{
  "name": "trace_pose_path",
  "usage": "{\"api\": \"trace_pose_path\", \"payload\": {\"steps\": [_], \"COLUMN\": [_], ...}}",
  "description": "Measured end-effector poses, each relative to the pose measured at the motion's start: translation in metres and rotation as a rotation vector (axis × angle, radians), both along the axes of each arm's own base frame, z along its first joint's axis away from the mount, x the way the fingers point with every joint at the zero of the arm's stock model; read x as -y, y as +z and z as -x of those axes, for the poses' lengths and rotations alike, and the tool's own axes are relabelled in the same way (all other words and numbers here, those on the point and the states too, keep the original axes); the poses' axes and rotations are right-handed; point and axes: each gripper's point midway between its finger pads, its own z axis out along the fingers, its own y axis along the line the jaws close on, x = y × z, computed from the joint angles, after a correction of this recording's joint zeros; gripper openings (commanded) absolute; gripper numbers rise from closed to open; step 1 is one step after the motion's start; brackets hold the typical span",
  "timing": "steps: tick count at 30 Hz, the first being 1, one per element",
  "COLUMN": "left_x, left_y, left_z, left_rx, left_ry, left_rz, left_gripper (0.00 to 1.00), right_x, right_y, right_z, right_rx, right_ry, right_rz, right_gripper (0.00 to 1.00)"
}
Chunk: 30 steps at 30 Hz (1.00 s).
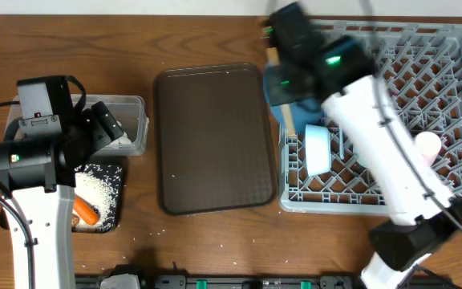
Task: Sort waste into correct bins and load items into the dishwasher rack
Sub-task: 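Insert the wooden stick into the rack and release it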
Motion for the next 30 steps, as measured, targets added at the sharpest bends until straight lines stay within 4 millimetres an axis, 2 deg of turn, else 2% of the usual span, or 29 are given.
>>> {"api": "trace_pose_path", "payload": {"steps": [5,9,13,16,21,25,26,27,28,30], "left_x": [0.0,0.0,0.0,0.0,0.0,0.0,0.0,0.0,0.0,0.0], "left_y": [0.0,0.0,0.0,0.0,0.0,0.0,0.0,0.0,0.0,0.0], "left_z": [0.0,0.0,0.0,0.0,0.0,0.0,0.0,0.0,0.0,0.0], "left_rx": [0.0,0.0,0.0,0.0,0.0,0.0,0.0,0.0,0.0,0.0], "left_ry": [0.0,0.0,0.0,0.0,0.0,0.0,0.0,0.0,0.0,0.0], "left_rz": [-0.001,0.0,0.0,0.0,0.0,0.0,0.0,0.0,0.0,0.0], "left_gripper": [0.98,0.98,0.98,0.98,0.98,0.98,0.98,0.98,0.98,0.98], "right_x": [0.083,0.117,0.122,0.12,0.127,0.132,0.132,0.132,0.132,0.132], "right_y": [-0.023,-0.055,-0.092,-0.111,-0.125,-0.128,-0.128,-0.128,-0.128,-0.128], "right_z": [-0.003,-0.008,-0.006,-0.005,-0.005,-0.006,-0.007,-0.007,-0.007,-0.007], "right_rx": [-0.116,-0.163,-0.216,-0.234,-0.23,-0.223,-0.219,-0.218,-0.218,-0.216], "right_ry": [-0.208,-0.297,-0.299,-0.29,-0.301,-0.29,-0.288,-0.286,-0.283,-0.277], "right_rz": [0.054,0.062,0.051,0.049,0.083,0.105,0.107,0.109,0.111,0.112], "right_gripper": [0.01,0.01,0.01,0.01,0.01,0.02,0.12,0.29,0.35,0.41]}}
